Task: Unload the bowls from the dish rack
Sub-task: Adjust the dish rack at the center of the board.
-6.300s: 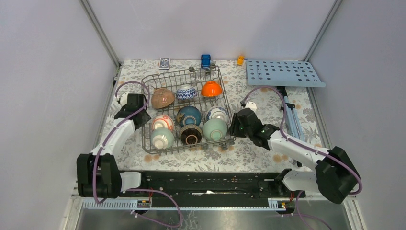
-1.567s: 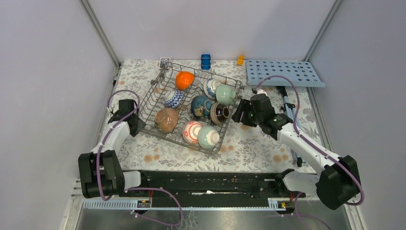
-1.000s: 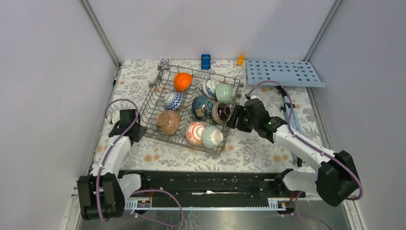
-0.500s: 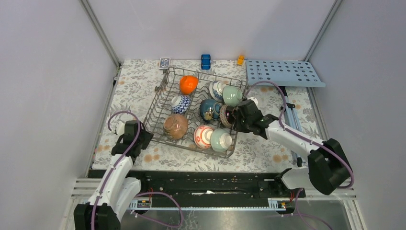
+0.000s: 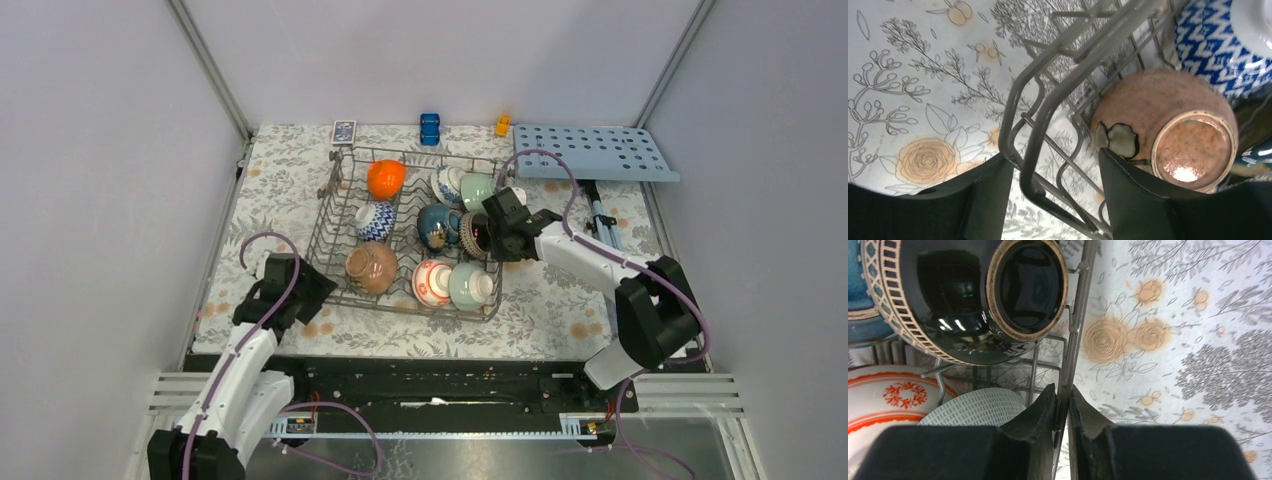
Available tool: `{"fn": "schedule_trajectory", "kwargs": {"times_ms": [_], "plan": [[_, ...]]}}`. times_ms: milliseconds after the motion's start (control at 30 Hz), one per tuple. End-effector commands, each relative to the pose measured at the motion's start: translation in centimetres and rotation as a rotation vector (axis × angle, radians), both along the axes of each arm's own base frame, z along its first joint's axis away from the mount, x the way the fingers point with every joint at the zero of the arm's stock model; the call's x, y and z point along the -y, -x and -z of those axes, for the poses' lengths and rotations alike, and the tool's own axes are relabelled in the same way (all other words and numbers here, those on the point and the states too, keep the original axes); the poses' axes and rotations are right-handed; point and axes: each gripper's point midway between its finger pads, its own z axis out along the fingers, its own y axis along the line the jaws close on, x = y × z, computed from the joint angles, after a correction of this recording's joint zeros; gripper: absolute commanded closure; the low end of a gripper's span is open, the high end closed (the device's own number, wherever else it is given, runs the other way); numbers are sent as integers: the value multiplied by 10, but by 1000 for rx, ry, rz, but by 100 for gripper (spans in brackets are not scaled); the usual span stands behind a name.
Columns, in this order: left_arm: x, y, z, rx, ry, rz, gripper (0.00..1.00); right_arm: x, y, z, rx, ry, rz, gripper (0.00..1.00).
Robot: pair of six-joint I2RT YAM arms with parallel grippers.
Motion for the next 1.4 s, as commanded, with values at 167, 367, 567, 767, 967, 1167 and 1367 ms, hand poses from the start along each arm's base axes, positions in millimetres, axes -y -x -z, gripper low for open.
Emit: {"fn": "schedule_trajectory", "kwargs": {"times_ms": [167,367,567,767,967,1167,1367], "plan": [[2,-17,-63,117,-55,81,2,-46,-53,-29,130,-93,-123,100],[-15,-27,-106,177,-175,85,1,-65,-68,-32,130,-141,-133,100],[-23,-44,-137,210,-281,130,1,-78,-86,-32,136,-154,-138,100],[-15,-59,-145,231,-301,215,1,-81,-105,-24,138,-137,-147,100],[-13,-61,-134,206,-309,251,1,-79,-112,-26,148,-126,-160,100],[-25,-60,-125,171,-355,207,1,-72,-103,-38,159,-137,-137,65],[-51,-56,-116,114,-442,90,1,-58,-94,-65,203,-124,-108,33]]}}
